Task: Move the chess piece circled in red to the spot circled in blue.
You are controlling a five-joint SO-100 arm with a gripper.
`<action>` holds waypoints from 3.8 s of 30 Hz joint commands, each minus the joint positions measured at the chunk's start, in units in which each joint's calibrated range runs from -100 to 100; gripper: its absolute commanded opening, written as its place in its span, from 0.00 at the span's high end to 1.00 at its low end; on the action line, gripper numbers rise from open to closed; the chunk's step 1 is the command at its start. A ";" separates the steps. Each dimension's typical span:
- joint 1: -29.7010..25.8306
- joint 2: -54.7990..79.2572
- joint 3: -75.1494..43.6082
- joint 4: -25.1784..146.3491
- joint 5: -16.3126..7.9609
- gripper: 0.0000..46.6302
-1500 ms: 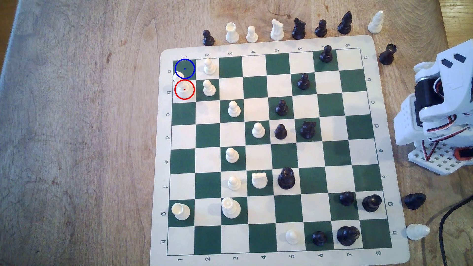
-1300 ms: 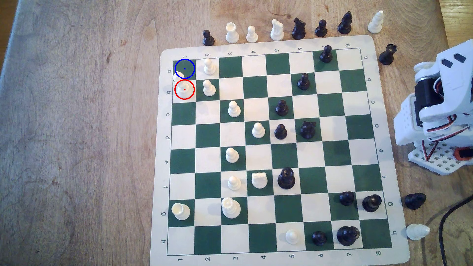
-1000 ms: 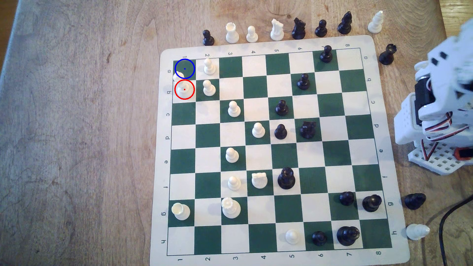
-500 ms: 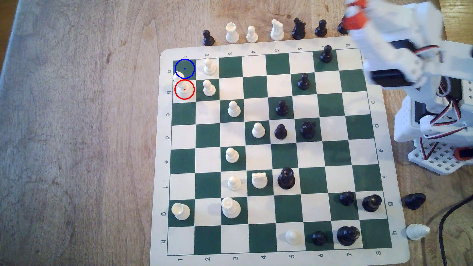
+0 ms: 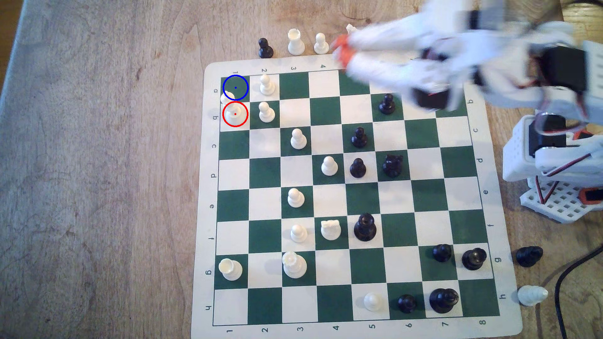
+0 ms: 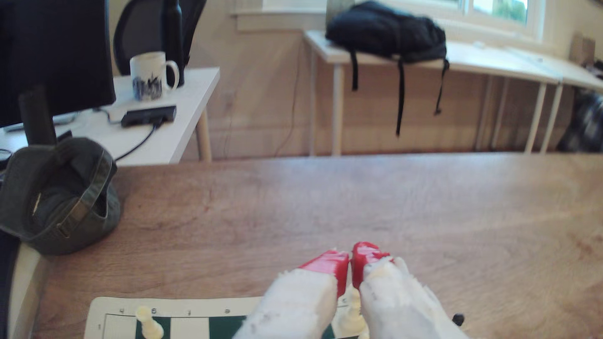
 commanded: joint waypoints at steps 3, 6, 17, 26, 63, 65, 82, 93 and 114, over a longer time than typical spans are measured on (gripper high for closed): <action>1.39 17.16 -22.37 8.30 -2.64 1.00; 2.18 24.12 -29.44 10.02 -2.39 0.97; 2.88 47.47 -51.20 18.62 -5.08 0.95; 4.83 61.81 -65.79 21.98 -5.08 0.73; 4.91 88.89 -88.28 22.71 -4.44 0.62; 4.91 89.66 -88.82 22.71 -4.40 0.63; 4.83 95.17 -92.99 20.91 -4.30 0.65; 5.07 96.96 -93.08 17.72 -4.40 0.69; 4.91 97.13 -92.90 16.82 -4.59 0.89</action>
